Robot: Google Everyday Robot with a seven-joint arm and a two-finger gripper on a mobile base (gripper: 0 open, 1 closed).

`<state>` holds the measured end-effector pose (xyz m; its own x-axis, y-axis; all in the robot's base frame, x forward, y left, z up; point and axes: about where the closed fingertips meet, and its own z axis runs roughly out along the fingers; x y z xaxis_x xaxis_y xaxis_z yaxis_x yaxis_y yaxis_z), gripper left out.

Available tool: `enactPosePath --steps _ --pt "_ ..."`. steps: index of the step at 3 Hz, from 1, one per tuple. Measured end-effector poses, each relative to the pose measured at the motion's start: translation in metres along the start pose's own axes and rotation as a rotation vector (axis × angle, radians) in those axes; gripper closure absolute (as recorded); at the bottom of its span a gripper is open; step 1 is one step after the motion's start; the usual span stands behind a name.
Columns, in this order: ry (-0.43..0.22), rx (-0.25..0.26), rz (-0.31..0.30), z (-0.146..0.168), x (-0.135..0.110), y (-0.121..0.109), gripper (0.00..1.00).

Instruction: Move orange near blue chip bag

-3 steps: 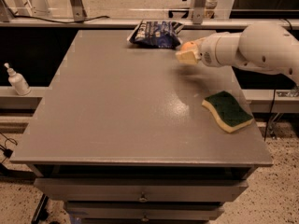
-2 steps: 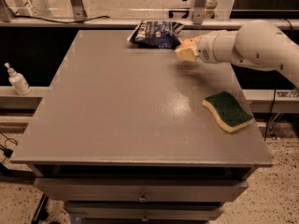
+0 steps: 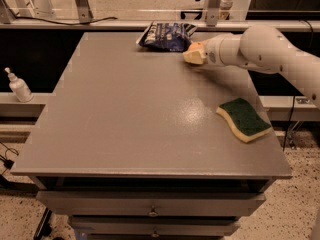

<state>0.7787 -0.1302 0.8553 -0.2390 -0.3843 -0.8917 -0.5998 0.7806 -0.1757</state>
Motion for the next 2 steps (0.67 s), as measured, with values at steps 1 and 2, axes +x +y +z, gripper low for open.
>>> enactPosePath --steps 1,2 --pt "-0.005 -0.015 0.005 0.0193 -0.0022 -0.0006 1.00" --pt "0.002 -0.016 0.013 0.0288 -0.0012 -0.0010 0.81"
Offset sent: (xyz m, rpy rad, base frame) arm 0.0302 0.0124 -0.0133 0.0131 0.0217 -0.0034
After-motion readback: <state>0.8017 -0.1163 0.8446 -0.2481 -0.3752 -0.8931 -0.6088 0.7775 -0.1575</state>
